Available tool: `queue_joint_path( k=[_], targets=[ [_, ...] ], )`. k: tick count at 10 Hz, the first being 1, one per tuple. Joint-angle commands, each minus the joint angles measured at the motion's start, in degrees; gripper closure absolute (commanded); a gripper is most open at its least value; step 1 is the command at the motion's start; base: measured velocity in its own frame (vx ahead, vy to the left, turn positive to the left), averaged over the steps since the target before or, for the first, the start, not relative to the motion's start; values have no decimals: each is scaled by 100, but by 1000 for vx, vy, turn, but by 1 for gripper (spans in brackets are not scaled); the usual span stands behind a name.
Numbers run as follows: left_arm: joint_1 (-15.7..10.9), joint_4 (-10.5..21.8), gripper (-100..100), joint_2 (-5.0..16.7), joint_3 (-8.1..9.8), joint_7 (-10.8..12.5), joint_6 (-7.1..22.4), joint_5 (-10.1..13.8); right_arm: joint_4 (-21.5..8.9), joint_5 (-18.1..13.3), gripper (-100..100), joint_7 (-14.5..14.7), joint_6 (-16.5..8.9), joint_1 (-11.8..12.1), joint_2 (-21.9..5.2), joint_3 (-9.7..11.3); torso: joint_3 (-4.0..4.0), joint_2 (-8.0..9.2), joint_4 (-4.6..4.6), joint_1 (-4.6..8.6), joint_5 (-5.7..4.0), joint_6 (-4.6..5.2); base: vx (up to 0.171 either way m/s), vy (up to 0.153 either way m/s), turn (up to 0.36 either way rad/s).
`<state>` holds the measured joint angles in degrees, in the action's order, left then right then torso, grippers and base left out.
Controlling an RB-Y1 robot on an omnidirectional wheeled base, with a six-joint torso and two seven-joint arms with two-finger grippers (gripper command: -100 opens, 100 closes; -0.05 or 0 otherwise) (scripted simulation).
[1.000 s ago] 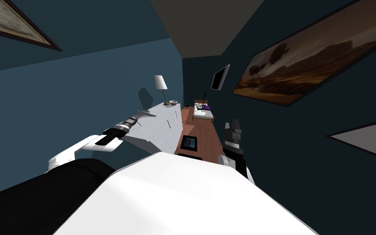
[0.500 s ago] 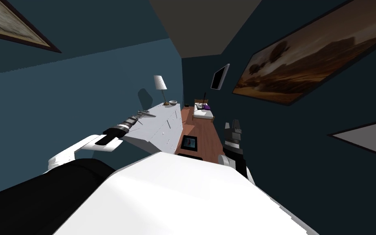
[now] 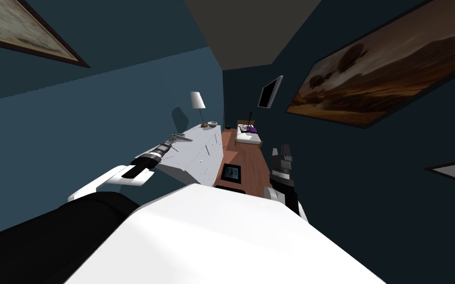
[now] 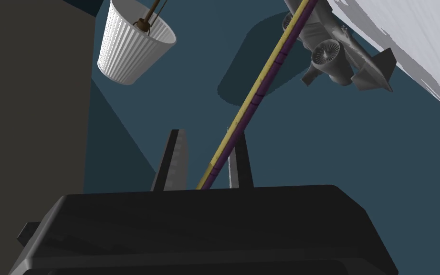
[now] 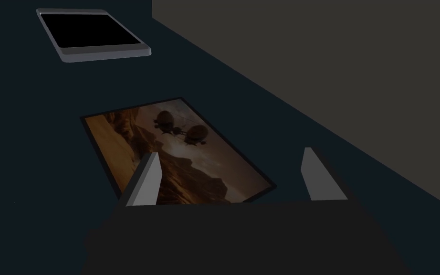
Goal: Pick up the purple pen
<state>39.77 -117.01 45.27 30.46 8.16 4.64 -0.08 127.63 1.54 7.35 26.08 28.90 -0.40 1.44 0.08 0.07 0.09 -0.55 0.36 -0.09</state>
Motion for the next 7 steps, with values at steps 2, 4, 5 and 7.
queue_joint_path(
  k=[2,4,5,7],
  targets=[
    [43,-340,100,-146,-63,-40,175,-85,0,0,0,0,0,0,0,0,-1,-2,0,11,-2,3,7,37,26],
    [91,-679,100,-318,-141,-90,341,-188,0,0,0,0,0,0,0,0,1,0,1,13,-2,0,6,53,61],
    [115,-848,100,-403,-180,-114,424,-240,0,0,0,0,0,0,0,0,1,1,1,9,0,1,2,61,45],
    [102,-773,0,-353,-158,-104,394,-213,0,0,0,0,0,0,1,1,1,1,1,13,1,2,0,13,0]
  ],
)
